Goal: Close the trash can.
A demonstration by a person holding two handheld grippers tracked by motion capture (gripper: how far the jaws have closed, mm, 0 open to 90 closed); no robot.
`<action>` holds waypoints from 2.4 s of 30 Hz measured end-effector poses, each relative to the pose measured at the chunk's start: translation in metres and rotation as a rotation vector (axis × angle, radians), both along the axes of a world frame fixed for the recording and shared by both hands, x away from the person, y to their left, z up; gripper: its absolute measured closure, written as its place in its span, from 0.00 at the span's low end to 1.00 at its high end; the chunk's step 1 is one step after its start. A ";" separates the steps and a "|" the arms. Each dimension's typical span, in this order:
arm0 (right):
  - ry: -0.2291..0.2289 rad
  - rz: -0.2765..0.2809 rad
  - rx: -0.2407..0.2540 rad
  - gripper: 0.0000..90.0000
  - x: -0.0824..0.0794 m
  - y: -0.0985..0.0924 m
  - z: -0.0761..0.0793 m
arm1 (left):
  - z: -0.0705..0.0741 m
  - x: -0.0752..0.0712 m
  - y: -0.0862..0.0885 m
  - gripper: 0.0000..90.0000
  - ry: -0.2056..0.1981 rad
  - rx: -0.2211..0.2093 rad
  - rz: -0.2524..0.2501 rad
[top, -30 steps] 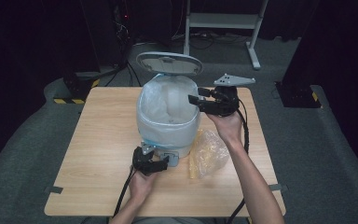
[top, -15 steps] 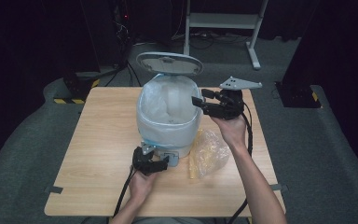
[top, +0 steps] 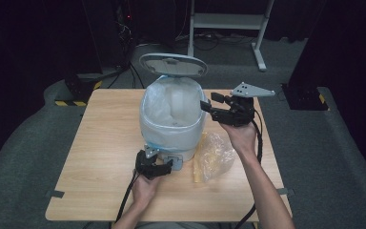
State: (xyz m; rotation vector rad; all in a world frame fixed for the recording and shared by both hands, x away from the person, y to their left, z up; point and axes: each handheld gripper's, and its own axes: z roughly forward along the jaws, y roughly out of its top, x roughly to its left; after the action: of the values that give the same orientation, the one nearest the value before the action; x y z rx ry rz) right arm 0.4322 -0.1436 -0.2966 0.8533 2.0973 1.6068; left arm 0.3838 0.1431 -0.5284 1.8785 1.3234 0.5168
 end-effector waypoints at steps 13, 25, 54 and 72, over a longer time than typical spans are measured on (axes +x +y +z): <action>-0.009 0.000 0.012 0.49 -0.010 -0.005 -0.003 | 0.000 0.000 0.000 0.16 0.006 -0.005 0.001; -0.005 -0.026 0.006 0.46 -0.021 -0.018 -0.012 | 0.000 0.000 0.000 0.16 0.009 -0.008 -0.002; 0.079 -0.130 -0.022 0.37 -0.039 -0.038 -0.058 | 0.000 0.001 0.001 0.16 0.011 -0.008 -0.002; 0.159 -0.186 -0.044 0.36 -0.047 -0.048 -0.103 | 0.000 0.001 0.001 0.16 0.013 -0.014 -0.002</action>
State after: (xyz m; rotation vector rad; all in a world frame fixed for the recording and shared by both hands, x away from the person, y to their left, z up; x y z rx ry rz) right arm 0.3854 -0.1920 -0.3995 1.1573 2.0793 1.4336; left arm 0.3845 0.1439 -0.5286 1.8743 1.3297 0.4938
